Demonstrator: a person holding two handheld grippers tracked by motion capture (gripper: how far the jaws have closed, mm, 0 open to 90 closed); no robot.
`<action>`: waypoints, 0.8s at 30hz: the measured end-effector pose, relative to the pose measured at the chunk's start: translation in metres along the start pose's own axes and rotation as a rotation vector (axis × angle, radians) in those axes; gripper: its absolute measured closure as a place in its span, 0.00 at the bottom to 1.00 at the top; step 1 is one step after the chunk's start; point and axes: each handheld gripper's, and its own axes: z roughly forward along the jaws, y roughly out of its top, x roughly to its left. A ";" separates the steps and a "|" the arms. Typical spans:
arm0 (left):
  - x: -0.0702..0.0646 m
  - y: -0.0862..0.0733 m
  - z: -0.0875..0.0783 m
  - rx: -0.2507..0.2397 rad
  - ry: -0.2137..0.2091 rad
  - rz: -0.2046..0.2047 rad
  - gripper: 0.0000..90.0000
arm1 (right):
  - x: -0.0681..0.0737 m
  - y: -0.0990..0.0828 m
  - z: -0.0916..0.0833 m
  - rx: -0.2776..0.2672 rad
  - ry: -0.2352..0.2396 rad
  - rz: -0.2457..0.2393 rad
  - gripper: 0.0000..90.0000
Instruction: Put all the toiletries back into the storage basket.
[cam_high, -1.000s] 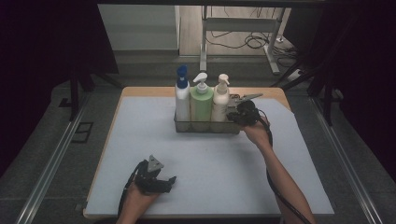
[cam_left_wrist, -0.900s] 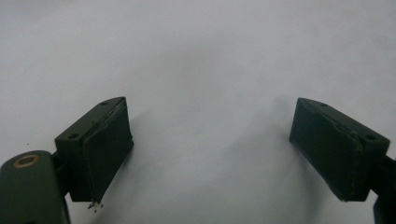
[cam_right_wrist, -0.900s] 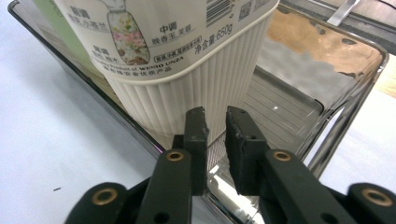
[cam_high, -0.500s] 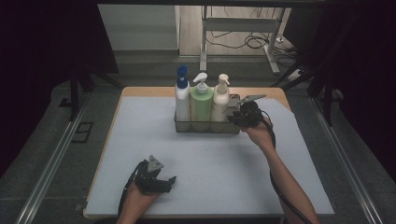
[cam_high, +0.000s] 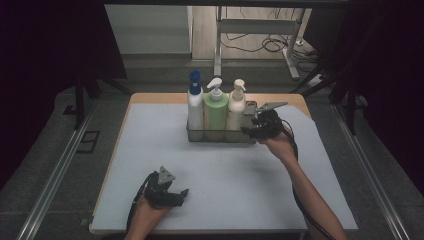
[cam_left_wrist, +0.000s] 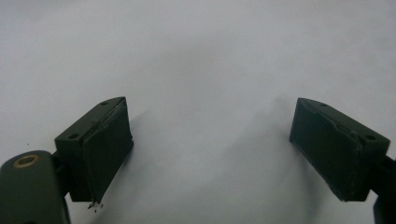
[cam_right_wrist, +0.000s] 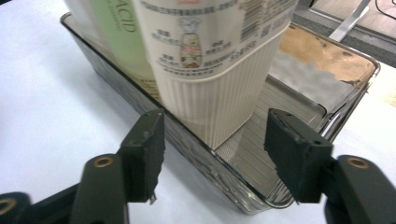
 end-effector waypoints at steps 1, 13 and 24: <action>0.000 0.000 0.000 0.000 0.000 0.000 0.14 | 0.001 0.000 -0.001 -0.003 -0.001 -0.005 0.40; 0.000 0.000 0.000 0.000 0.000 0.000 0.14 | 0.009 -0.005 -0.013 -0.009 0.012 -0.019 0.28; 0.000 0.000 0.000 -0.001 0.000 0.000 0.14 | 0.015 -0.015 -0.027 -0.005 0.019 -0.036 0.22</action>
